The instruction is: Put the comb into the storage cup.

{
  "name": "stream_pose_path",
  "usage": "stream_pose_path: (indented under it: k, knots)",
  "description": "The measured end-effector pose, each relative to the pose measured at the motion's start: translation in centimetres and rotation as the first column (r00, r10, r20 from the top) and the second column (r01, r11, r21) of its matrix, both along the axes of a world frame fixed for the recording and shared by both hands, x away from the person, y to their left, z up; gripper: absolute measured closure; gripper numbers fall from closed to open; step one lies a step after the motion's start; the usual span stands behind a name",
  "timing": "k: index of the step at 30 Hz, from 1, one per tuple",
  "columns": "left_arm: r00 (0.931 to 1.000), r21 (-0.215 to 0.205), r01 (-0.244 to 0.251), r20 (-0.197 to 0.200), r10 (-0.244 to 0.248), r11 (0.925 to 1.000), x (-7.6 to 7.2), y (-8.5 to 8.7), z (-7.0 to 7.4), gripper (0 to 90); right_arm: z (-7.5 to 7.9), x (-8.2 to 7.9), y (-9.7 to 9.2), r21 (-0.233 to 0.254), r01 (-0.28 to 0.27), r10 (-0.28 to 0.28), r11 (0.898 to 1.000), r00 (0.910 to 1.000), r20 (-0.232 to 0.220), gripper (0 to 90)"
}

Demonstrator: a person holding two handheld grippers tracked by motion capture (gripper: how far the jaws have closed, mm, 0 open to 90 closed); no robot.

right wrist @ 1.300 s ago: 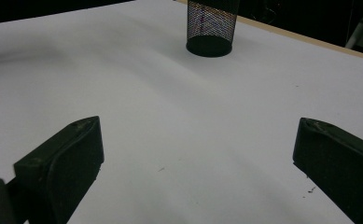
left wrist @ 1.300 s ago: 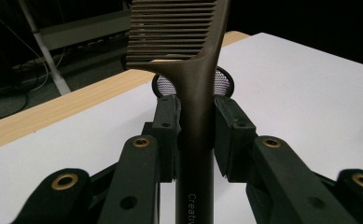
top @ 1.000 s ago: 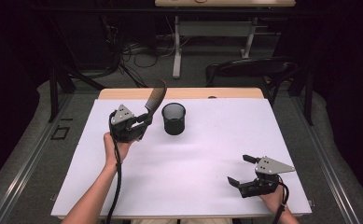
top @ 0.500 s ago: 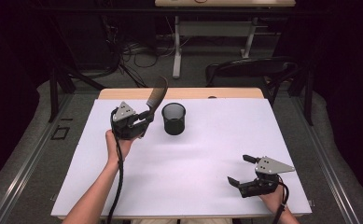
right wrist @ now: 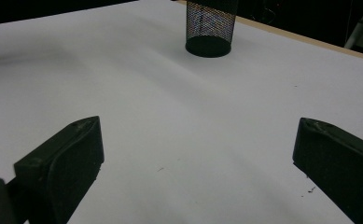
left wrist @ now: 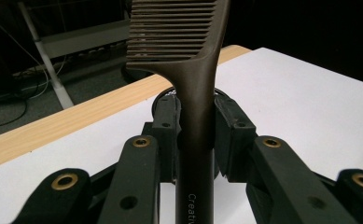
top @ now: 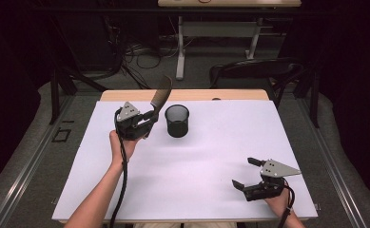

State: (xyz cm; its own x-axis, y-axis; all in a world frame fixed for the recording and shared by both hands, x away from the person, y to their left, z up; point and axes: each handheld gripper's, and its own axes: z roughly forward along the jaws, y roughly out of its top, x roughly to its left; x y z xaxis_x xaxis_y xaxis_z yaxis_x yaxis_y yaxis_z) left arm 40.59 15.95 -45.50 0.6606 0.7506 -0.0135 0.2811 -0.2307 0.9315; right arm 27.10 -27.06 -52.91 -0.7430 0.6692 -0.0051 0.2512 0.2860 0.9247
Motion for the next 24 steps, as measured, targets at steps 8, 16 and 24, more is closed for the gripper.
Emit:
stream_pose_path:
  k: [8,16,24]
  knots:
    - [1.0,-0.004,-0.001,0.002,0.001,1.0,0.27,-0.34,0.12,72.1,0.02,-0.01,-0.01,-0.002,0.0,0.0,1.0,1.0,-0.004,1.6]
    - [1.0,-0.012,0.001,0.007,0.0,0.9999,0.49,-0.64,0.5,72.1,0.0,0.01,-0.01,-0.001,0.0,0.0,1.0,1.0,-0.003,1.6]
    - [0.9999,-0.024,-0.005,0.012,0.005,0.9997,0.84,-0.88,0.71,72.1,-0.02,0.02,-0.02,-0.001,0.001,-0.001,1.0,1.0,-0.005,1.6]
